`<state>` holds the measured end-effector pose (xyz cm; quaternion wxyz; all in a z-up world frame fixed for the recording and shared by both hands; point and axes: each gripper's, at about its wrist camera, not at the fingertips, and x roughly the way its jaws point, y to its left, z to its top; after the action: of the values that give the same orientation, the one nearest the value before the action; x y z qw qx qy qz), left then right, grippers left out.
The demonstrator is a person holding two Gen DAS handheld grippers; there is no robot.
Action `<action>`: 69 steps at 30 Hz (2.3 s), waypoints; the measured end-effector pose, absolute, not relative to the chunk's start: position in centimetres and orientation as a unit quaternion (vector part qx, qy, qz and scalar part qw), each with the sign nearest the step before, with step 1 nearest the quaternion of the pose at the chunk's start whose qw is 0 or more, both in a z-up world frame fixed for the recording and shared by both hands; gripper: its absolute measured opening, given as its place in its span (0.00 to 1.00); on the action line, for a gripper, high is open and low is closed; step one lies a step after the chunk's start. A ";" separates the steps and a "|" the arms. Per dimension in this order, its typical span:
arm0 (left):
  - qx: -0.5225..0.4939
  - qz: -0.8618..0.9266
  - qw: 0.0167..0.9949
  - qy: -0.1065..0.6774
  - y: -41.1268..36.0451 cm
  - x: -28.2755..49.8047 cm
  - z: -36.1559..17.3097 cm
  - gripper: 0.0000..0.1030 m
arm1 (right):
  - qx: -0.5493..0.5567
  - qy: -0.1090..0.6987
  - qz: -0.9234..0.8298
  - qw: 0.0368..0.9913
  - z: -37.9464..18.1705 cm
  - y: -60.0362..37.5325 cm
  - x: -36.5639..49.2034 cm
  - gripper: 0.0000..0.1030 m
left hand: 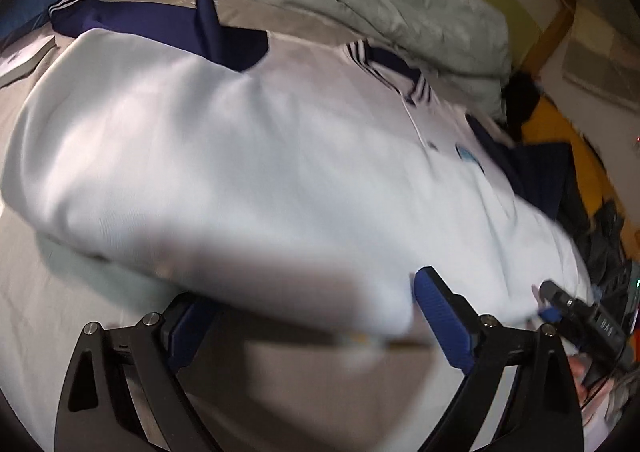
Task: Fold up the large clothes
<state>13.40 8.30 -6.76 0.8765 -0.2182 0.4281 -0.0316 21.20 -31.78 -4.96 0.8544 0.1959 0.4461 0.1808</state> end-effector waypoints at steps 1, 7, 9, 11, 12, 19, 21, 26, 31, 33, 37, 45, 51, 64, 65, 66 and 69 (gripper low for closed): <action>-0.219 -0.026 0.880 0.420 8.5 13.7 -6.9 0.87 | 0.182 0.440 0.168 0.863 -4.9 -31.6 21.5 0.51; -0.201 -0.006 0.899 0.388 8.7 12.8 -5.7 0.13 | 0.134 0.416 0.134 0.889 -4.4 -31.3 21.6 0.12; -0.174 0.005 0.905 0.387 7.9 11.6 -4.6 0.10 | 0.116 0.409 0.131 0.896 -3.5 -31.0 20.6 0.11; -0.152 0.014 0.906 0.394 7.1 10.4 -3.8 0.10 | 0.095 0.412 0.129 0.897 -2.7 -30.8 19.0 0.10; -0.143 0.017 0.906 0.398 6.9 9.7 -3.5 0.10 | 0.088 0.416 0.131 0.896 -2.4 -30.9 18.3 0.10; -0.135 0.024 0.895 0.424 6.4 2.7 -3.6 0.10 | 0.036 0.430 0.147 0.890 -1.7 -30.4 12.0 0.10; -0.119 0.025 0.899 0.420 5.8 1.2 -3.7 0.10 | 0.032 0.434 0.145 0.889 -2.2 -30.5 10.6 0.11; -0.081 0.036 0.902 0.422 5.1 0.2 -3.8 0.20 | 0.009 0.429 0.133 0.894 -2.7 -30.3 9.0 0.17; -0.075 0.021 0.908 0.411 4.3 -1.6 -2.9 0.50 | 0.008 0.421 0.131 0.898 -1.9 -30.5 8.1 0.30; -0.059 0.019 0.915 0.399 3.6 -2.5 -2.4 0.57 | 0.005 0.420 0.133 0.898 -1.9 -30.5 7.6 0.32; -0.016 0.025 0.938 0.347 2.3 -4.1 0.0 0.70 | 0.004 0.408 0.132 0.903 -0.9 -30.5 6.9 0.36; 0.040 0.040 0.973 0.223 1.0 -5.0 6.4 1.00 | 0.010 0.344 0.136 0.929 3.2 -31.1 5.4 0.49; 0.017 0.005 0.979 0.203 1.0 -2.8 10.1 1.00 | 0.020 0.274 0.135 0.952 8.6 -32.2 6.7 0.62; -0.013 -0.023 0.986 0.163 0.3 3.1 18.1 1.00 | 0.048 0.174 0.187 0.966 19.7 -34.0 11.3 0.74; -0.016 -0.013 0.986 0.165 0.3 3.8 18.3 1.00 | 0.050 0.164 0.181 0.968 20.3 -34.3 11.7 0.74; -0.020 -0.013 0.986 0.165 0.5 4.4 18.3 1.00 | 0.051 0.155 0.173 0.971 20.8 -34.6 12.3 0.74; -0.040 -0.043 0.988 0.143 1.4 5.9 17.5 1.00 | 0.070 0.152 0.136 0.977 21.0 -36.1 14.8 0.77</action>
<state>5.89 1.39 17.52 0.9879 -0.0398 0.1434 -0.0428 14.79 -36.08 21.01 0.9765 0.0700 0.1519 0.1358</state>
